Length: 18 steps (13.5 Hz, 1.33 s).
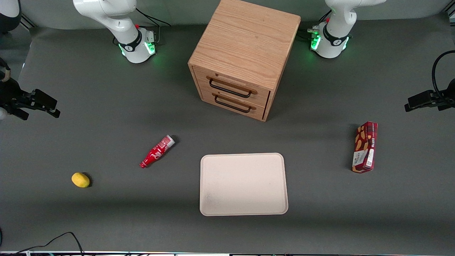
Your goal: Place red cookie box on tray
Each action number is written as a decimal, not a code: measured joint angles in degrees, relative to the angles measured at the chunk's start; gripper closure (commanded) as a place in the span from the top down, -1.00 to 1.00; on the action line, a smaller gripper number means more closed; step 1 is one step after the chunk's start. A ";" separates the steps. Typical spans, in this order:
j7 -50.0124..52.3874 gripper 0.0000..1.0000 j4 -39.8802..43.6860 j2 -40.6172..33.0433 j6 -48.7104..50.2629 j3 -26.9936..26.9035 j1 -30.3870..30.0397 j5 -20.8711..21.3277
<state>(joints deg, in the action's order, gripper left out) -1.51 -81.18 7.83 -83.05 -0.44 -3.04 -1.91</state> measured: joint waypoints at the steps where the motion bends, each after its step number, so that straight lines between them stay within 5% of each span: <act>1: 0.00 1.00 0.00 0.00 0.06 0.00 0.00 0.06; 13: 0.06 1.00 -0.16 1.66 0.00 0.14 0.52 3.09; 18: -7.06 1.00 -1.73 7.41 -8.05 -0.06 0.28 3.85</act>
<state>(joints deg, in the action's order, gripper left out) -8.57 -82.90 15.24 -91.10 -0.50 -2.76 1.93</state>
